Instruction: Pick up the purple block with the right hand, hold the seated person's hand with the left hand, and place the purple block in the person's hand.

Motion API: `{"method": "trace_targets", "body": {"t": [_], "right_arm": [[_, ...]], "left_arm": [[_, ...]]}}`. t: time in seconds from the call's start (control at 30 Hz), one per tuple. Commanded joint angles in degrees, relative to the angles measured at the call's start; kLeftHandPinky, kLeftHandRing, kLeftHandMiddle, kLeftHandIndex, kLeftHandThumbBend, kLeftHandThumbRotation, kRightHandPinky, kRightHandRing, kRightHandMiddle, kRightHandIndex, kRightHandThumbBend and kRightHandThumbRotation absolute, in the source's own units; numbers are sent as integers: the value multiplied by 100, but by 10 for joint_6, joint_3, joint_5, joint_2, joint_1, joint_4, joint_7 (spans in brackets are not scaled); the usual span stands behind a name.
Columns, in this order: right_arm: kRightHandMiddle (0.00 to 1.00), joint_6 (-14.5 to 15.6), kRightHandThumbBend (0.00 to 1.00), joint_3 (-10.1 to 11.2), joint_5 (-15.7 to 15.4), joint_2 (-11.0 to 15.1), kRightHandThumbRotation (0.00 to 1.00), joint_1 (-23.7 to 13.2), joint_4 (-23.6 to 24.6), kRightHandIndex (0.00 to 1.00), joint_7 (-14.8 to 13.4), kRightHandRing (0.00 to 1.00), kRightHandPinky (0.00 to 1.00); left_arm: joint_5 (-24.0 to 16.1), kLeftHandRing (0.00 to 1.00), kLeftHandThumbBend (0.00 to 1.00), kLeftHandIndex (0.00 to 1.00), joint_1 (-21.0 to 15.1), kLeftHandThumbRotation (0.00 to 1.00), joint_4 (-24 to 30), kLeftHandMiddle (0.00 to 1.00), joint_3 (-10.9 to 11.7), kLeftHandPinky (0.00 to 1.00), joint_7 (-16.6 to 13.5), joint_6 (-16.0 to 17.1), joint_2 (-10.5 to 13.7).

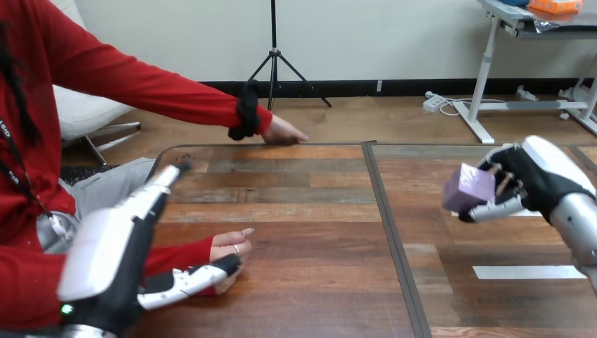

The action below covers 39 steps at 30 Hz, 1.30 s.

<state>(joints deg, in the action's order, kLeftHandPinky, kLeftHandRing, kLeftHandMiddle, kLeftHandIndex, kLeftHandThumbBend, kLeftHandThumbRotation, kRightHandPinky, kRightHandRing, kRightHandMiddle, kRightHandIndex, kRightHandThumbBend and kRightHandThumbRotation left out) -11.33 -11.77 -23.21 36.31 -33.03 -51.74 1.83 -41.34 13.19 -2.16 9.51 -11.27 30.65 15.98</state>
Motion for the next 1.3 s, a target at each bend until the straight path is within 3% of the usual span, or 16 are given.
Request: {"method": "trace_targets", "body": {"t": [0.0,0.2,0.43,0.8,1.0,1.27], "right_arm": [[44,6,64,20,11,4,0,-11,49,52,1,36,31],[48,10,64,20,6,3,0,-8,60,52,4,41,34],[50,9,65,20,4,3,0,-6,66,53,5,44,38],[46,6,65,21,5,1,0,-5,71,52,3,39,33],[46,5,65,22,5,1,0,-5,73,52,2,39,33],[46,7,65,22,4,0,0,-4,77,52,0,39,33]], "left_arm": [[-19,92,100,98,-26,69,21,95,-12,89,-19,-18,20],[-45,94,100,98,-30,65,13,96,-23,93,-39,-39,36],[-59,96,99,99,-35,61,8,98,-36,97,-37,-67,50],[-69,96,99,100,-50,55,-19,99,-58,99,-40,-88,76],[-63,95,99,98,-61,49,-36,97,-69,97,-32,-97,90],[-51,93,99,94,-75,45,-51,94,-84,95,-1,-119,105]]}}
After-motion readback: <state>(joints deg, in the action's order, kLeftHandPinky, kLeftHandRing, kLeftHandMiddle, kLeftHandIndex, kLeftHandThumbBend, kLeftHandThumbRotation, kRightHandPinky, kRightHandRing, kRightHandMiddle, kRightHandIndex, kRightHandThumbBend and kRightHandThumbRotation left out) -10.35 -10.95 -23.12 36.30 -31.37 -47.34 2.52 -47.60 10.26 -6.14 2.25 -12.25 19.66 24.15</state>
